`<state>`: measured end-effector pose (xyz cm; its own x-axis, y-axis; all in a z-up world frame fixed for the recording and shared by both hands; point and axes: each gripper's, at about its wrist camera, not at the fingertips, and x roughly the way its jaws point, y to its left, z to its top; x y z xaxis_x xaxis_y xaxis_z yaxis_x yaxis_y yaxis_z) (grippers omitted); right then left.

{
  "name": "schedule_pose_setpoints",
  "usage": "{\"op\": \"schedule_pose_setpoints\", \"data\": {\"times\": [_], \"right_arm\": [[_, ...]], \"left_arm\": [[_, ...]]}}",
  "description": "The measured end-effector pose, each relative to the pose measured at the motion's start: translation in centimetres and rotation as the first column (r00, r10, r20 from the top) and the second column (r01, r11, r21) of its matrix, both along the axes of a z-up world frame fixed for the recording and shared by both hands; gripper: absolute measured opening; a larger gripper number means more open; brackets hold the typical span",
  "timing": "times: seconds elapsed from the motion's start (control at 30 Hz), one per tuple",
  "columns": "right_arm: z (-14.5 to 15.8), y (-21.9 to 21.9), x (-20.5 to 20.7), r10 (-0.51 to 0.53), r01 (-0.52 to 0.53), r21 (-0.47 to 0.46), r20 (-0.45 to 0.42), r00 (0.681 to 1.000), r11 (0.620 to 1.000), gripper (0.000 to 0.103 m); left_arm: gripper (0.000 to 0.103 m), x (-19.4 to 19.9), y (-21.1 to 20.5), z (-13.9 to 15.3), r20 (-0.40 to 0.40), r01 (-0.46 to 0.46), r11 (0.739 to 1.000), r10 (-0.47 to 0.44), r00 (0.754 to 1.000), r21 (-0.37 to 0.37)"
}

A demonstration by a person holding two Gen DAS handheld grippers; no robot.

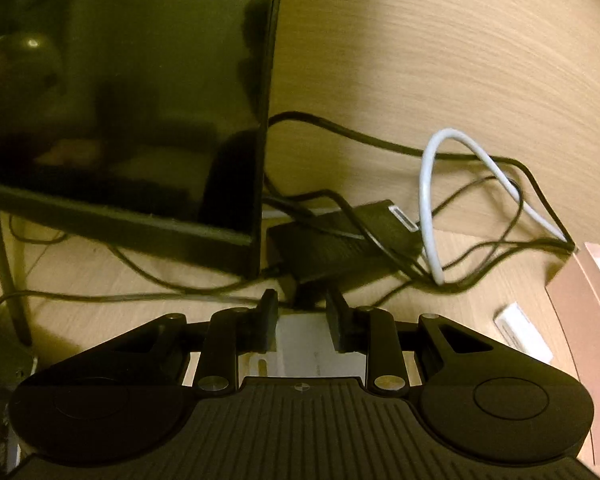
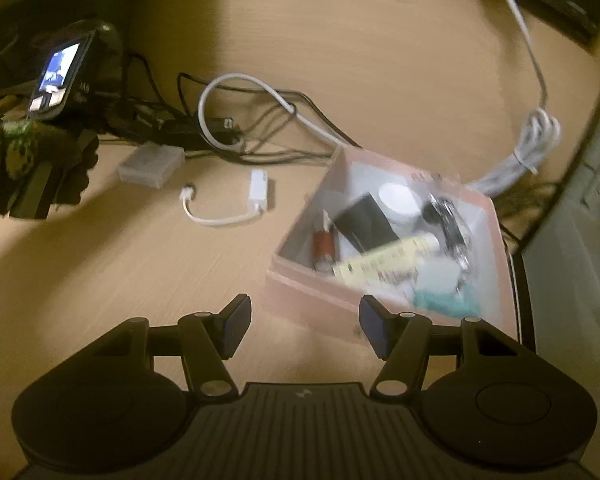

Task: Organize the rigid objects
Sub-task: 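Grasp the white USB dongle with the right tool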

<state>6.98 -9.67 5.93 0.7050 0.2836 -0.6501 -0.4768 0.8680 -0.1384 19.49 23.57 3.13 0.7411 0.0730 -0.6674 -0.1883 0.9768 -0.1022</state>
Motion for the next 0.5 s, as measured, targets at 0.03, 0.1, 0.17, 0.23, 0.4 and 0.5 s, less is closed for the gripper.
{"op": "schedule_pose_setpoints", "data": {"times": [0.03, 0.1, 0.17, 0.23, 0.4, 0.5], "right_arm": [[0.4, 0.4, 0.5, 0.011, -0.011, 0.003, 0.003, 1.0, 1.0, 0.06], [1.0, 1.7, 1.9, 0.04, -0.04, 0.0, 0.019, 0.999, 0.999, 0.06], [1.4, 3.7, 3.8, 0.073, -0.073, -0.016, 0.027, 0.997, 0.997, 0.06], [1.4, 5.7, 5.9, 0.092, -0.092, -0.024, 0.007, 0.996, 0.995, 0.06], [0.2, 10.9, 12.2, 0.067, -0.069, -0.033, -0.064, 0.996, 0.997, 0.06], [-0.9, 13.0, 15.9, -0.001, -0.001, -0.015, -0.144, 0.99, 1.0, 0.06]], "left_arm": [[0.029, -0.4, -0.1, 0.0, -0.002, 0.008, 1.0, -0.008, 1.0, -0.008], [0.029, -1.8, -0.3, 0.1, -0.002, 0.025, 0.999, -0.025, 1.0, -0.023], [0.029, -3.5, -0.5, 0.1, -0.002, 0.04, 0.998, -0.04, 0.999, -0.043], [0.03, -5.2, -1.0, 0.2, -0.008, 0.046, 0.997, -0.047, 0.999, -0.058], [0.029, -10.7, -1.4, 0.1, -0.044, 0.054, 0.991, -0.06, 0.997, -0.124], [0.029, -13.6, -1.6, 0.3, -0.031, 0.06, 0.988, -0.065, 0.997, -0.145]]}}
